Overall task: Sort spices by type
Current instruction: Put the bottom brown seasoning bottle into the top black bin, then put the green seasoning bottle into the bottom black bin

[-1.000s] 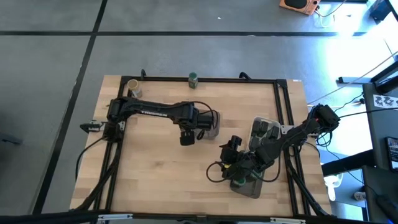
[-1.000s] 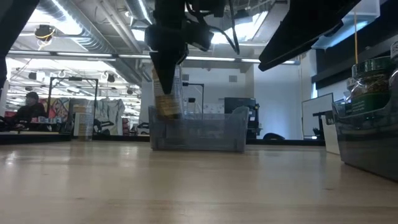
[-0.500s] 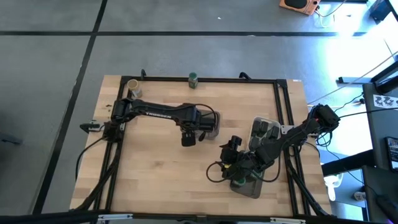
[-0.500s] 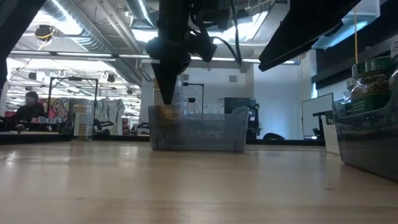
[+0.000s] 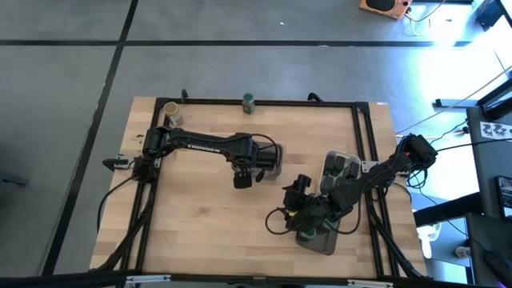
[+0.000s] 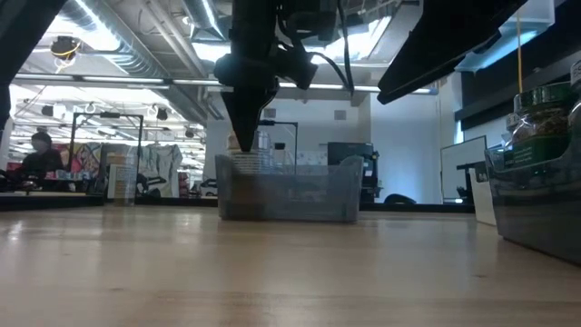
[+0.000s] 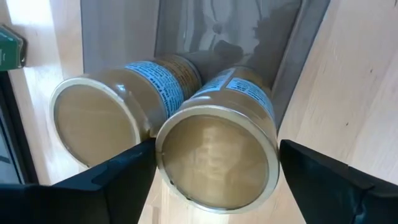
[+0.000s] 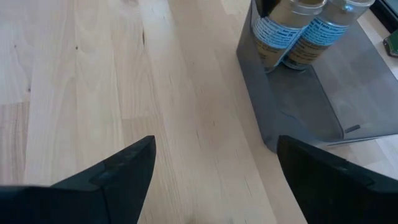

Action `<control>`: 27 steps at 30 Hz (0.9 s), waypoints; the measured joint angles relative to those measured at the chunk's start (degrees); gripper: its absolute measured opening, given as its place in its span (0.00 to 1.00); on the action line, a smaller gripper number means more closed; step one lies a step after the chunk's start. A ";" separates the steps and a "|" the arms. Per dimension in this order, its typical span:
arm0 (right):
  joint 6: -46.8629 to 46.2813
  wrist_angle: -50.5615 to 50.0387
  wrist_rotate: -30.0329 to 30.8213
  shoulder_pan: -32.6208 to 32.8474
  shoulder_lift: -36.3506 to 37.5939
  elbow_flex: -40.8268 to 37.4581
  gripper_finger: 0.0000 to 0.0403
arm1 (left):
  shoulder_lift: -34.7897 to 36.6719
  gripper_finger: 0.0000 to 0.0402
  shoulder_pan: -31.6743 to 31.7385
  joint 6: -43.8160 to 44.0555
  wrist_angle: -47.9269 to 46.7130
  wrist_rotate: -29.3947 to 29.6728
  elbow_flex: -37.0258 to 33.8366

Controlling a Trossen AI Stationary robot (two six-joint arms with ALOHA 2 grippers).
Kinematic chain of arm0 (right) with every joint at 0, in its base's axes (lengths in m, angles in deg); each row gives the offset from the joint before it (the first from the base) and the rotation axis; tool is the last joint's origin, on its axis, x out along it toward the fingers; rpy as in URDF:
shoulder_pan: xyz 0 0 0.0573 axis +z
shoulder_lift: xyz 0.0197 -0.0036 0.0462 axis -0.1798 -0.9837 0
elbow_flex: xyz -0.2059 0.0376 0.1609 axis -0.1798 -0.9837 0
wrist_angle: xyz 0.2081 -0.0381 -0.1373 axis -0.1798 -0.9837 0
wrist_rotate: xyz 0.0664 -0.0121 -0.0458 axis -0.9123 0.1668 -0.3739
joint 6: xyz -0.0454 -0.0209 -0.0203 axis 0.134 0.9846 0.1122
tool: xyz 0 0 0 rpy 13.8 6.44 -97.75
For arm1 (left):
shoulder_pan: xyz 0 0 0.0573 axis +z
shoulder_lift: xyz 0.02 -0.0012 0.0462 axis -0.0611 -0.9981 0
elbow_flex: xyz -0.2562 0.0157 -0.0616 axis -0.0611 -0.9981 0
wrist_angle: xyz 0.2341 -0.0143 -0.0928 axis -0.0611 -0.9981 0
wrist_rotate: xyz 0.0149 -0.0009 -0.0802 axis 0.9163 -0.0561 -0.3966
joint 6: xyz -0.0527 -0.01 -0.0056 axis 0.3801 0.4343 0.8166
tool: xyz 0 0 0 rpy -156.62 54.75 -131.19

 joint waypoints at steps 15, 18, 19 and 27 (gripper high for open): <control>0.01 0.02 0.03 -0.04 0.00 0.00 0.83 | 14.42 0.82 -4.86 0.66 -1.56 2.81 -0.02; 0.21 0.02 0.05 -0.07 0.00 0.00 0.83 | 19.44 0.82 -6.00 1.33 -0.84 8.00 0.00; 0.44 -0.03 0.05 -0.14 0.00 0.00 0.83 | 20.67 0.82 -6.08 1.41 -0.32 9.19 0.00; 2.65 3.82 -0.09 -1.50 0.00 0.07 0.83 | 27.68 0.82 -3.59 -3.67 4.75 11.58 0.00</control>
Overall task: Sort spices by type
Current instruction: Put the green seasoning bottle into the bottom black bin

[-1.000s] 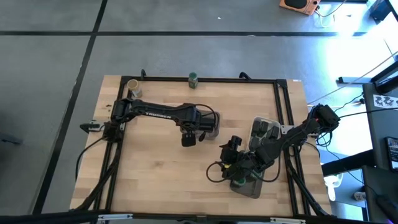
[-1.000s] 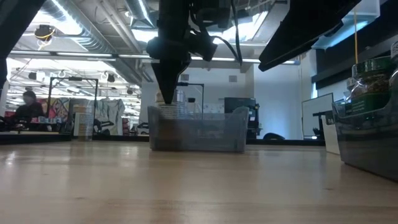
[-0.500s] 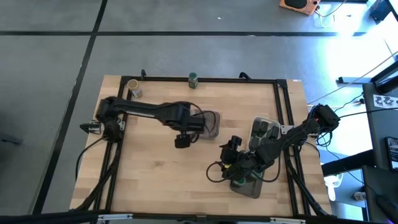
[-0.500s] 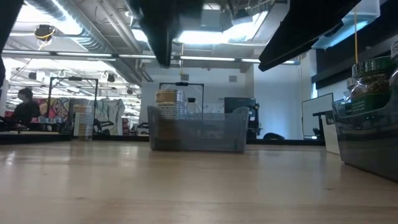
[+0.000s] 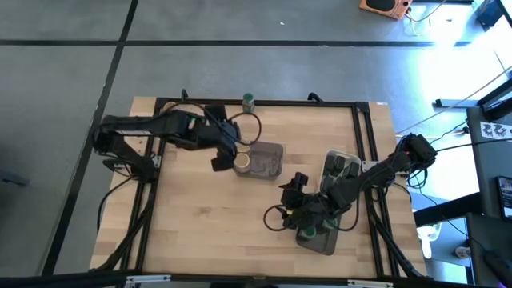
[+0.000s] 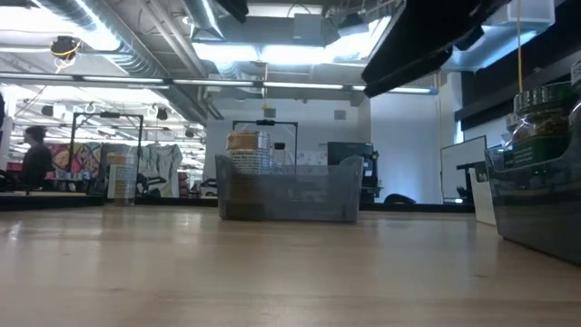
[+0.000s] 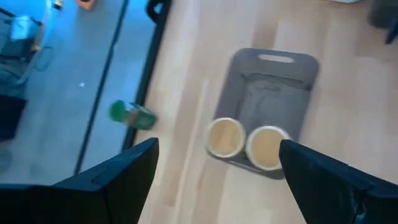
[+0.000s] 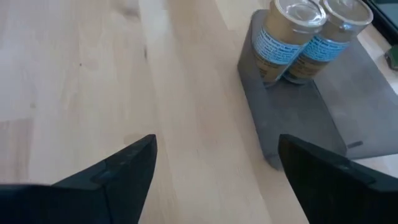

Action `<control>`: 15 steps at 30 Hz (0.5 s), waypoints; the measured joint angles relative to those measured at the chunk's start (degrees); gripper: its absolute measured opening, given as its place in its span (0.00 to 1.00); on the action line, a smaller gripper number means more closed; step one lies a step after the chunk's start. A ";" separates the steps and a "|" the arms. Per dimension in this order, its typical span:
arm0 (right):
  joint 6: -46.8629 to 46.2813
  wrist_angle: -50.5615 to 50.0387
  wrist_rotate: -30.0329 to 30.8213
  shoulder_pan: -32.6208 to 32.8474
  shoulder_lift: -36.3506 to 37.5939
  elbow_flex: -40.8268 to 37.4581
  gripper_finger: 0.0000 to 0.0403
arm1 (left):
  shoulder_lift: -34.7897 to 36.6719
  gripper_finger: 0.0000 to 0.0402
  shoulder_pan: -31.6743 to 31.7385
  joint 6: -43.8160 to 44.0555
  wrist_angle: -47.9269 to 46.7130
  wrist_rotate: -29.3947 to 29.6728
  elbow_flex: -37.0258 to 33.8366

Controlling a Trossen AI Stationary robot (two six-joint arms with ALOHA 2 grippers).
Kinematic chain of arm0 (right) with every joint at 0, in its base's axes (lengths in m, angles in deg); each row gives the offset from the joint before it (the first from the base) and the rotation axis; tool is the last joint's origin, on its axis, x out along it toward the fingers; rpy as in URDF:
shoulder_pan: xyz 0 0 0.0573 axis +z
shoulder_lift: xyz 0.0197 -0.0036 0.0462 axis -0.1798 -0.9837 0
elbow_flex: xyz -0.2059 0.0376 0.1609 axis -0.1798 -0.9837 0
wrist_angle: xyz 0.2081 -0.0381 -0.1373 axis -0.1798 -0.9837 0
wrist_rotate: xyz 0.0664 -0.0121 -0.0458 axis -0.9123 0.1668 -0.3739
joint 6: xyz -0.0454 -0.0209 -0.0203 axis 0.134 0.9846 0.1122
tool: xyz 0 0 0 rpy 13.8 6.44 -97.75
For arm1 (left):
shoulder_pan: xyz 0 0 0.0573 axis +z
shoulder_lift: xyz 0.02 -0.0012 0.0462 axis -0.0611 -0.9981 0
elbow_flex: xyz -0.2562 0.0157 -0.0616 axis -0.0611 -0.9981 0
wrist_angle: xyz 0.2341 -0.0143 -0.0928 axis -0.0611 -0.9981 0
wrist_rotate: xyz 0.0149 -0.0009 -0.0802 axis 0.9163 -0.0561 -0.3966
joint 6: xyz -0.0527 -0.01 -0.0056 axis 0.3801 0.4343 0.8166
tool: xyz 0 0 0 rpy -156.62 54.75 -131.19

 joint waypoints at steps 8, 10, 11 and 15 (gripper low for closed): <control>6.97 -4.23 4.81 -2.66 2.49 1.20 0.83 | 2.52 0.82 3.77 -3.27 -0.46 1.69 0.00; 9.59 -5.56 5.83 -4.52 3.77 2.54 0.83 | 2.78 0.82 4.49 -3.65 -0.54 1.71 0.00; 10.90 -5.89 6.05 -5.78 4.45 3.10 0.83 | 2.80 0.82 4.72 -3.98 -0.67 1.71 0.00; 16.93 -6.14 4.54 -12.51 5.64 5.22 0.83 | 4.79 0.82 5.63 -5.64 0.91 1.67 -3.30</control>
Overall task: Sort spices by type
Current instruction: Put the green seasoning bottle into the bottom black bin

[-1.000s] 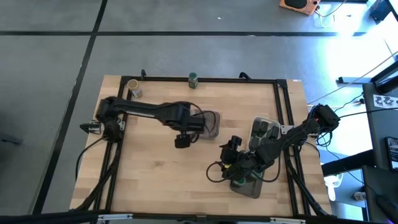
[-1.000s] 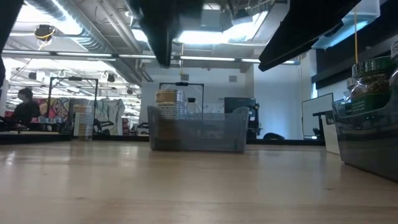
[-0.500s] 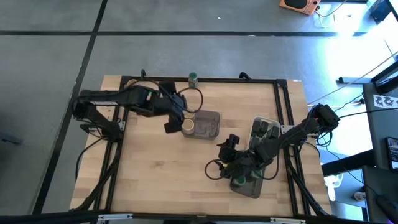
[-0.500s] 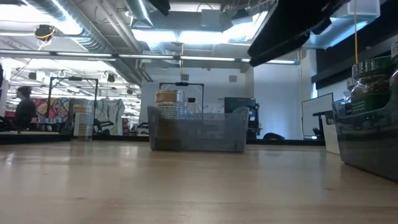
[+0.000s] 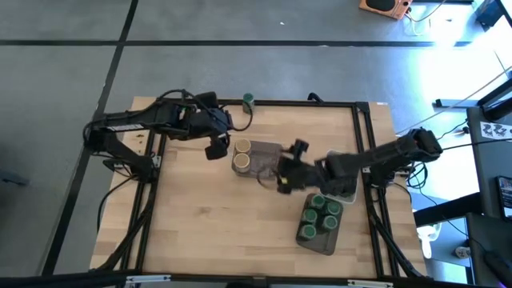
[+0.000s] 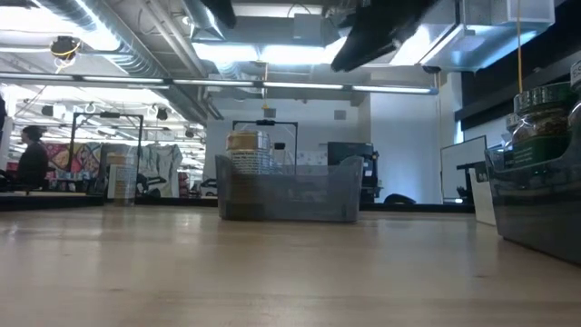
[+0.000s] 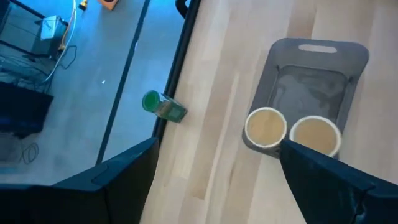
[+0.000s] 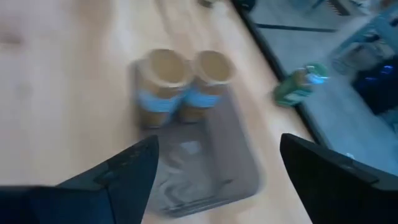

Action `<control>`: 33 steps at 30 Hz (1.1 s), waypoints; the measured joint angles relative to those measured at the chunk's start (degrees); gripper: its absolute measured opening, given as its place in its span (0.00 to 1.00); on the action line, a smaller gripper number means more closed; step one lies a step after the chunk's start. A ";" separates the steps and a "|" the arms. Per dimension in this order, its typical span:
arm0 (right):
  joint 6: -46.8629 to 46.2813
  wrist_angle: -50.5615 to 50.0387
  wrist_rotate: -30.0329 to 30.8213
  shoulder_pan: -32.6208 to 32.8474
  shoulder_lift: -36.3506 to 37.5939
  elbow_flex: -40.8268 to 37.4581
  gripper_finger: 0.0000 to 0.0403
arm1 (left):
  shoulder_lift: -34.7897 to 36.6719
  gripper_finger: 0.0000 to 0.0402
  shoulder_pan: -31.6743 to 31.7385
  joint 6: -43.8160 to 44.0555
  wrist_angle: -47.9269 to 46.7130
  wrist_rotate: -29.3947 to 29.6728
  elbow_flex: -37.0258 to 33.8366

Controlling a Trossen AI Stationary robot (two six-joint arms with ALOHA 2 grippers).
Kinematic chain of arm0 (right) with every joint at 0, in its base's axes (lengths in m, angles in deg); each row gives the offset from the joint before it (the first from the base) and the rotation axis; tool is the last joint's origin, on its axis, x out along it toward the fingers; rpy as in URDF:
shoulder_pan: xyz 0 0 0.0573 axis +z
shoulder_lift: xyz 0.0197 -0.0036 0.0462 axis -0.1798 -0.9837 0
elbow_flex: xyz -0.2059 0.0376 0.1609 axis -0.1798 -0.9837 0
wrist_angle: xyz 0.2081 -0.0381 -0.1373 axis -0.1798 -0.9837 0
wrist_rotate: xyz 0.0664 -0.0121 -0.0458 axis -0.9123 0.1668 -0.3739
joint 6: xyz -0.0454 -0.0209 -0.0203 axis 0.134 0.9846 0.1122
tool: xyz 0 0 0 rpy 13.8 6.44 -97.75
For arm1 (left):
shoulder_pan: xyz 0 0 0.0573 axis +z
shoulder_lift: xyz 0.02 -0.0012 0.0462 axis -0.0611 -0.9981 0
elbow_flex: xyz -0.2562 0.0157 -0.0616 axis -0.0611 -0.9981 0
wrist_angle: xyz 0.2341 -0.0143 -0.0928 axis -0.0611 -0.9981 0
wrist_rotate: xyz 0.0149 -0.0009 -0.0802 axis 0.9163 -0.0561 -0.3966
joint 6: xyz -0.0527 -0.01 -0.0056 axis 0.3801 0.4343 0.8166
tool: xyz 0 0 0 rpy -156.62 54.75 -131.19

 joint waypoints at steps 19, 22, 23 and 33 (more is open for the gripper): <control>18.29 17.77 -22.48 -33.67 -3.29 1.08 0.83 | 18.36 0.83 5.51 2.65 45.15 -0.05 -51.27; 18.40 20.57 -25.92 -36.83 -4.93 1.08 0.83 | 18.53 0.83 6.05 2.99 52.43 -0.07 -56.56; 18.38 21.33 -26.75 -37.70 -5.56 1.08 0.83 | 18.53 0.83 6.05 3.37 54.55 -0.07 -58.03; 18.35 34.27 -31.94 -42.92 -16.63 2.98 0.83 | 18.51 0.83 6.01 3.75 69.58 -0.05 -66.10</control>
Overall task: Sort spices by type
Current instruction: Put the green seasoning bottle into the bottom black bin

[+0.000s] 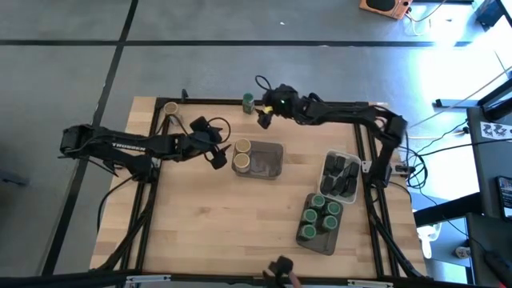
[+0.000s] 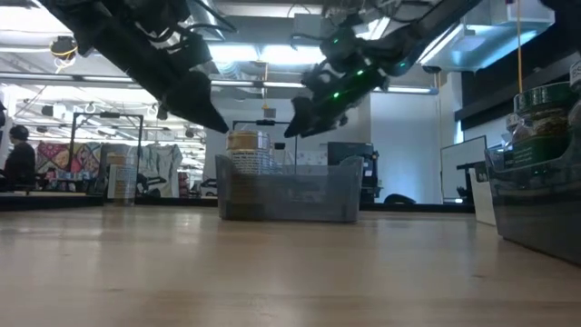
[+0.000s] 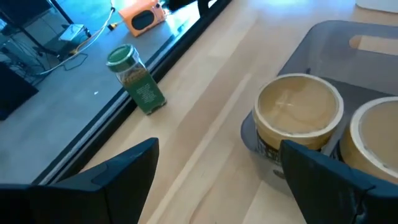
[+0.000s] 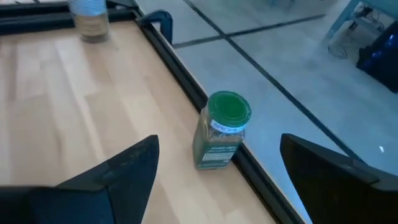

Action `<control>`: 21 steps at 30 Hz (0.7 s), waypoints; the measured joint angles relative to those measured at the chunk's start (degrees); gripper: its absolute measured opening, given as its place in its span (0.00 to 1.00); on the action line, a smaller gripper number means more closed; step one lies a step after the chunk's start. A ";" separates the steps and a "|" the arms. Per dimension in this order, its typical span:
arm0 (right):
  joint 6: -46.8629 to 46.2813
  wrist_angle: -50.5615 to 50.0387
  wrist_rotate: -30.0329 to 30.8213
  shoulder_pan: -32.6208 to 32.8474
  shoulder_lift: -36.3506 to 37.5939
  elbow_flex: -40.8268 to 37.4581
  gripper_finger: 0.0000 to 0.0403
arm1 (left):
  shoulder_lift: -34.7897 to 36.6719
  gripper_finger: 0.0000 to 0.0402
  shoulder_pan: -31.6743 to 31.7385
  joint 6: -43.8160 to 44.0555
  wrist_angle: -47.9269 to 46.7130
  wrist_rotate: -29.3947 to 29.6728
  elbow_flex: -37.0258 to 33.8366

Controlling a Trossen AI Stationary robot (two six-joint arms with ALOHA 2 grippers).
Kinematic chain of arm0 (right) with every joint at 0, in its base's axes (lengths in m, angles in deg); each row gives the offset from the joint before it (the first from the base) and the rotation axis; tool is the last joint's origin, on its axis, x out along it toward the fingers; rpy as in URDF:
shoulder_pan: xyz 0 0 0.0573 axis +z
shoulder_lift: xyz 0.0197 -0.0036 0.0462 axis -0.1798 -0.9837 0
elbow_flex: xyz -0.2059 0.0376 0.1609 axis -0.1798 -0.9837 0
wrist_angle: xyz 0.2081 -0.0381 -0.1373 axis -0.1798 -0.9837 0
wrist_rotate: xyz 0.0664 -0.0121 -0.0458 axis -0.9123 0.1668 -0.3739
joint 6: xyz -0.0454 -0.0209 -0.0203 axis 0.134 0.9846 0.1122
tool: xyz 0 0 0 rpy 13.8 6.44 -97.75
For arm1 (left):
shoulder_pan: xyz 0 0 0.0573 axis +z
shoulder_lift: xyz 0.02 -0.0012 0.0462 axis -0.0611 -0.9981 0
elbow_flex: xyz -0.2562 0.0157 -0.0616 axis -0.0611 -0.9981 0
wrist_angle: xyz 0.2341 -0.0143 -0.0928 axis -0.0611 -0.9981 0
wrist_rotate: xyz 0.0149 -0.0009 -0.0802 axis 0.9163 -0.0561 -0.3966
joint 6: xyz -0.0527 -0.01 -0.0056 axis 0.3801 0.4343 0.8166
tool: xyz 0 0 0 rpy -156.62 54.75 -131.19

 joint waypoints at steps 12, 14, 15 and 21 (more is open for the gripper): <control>-0.12 -18.66 -0.39 -2.55 -18.29 28.97 0.83 | 0.00 0.83 -0.17 0.55 -0.49 -0.04 -0.02; -0.36 -21.11 -0.49 -3.14 -20.73 32.48 0.83 | 0.00 0.83 -0.27 0.64 -0.62 -0.17 -0.02; -0.62 -21.85 -0.59 -3.22 -21.71 33.83 0.83 | 0.00 0.83 -0.43 0.82 -0.60 -0.17 -0.02; -2.42 -24.03 -1.02 -4.08 -24.68 36.04 0.83 | 0.00 0.83 -0.92 0.86 -0.60 -0.31 -0.02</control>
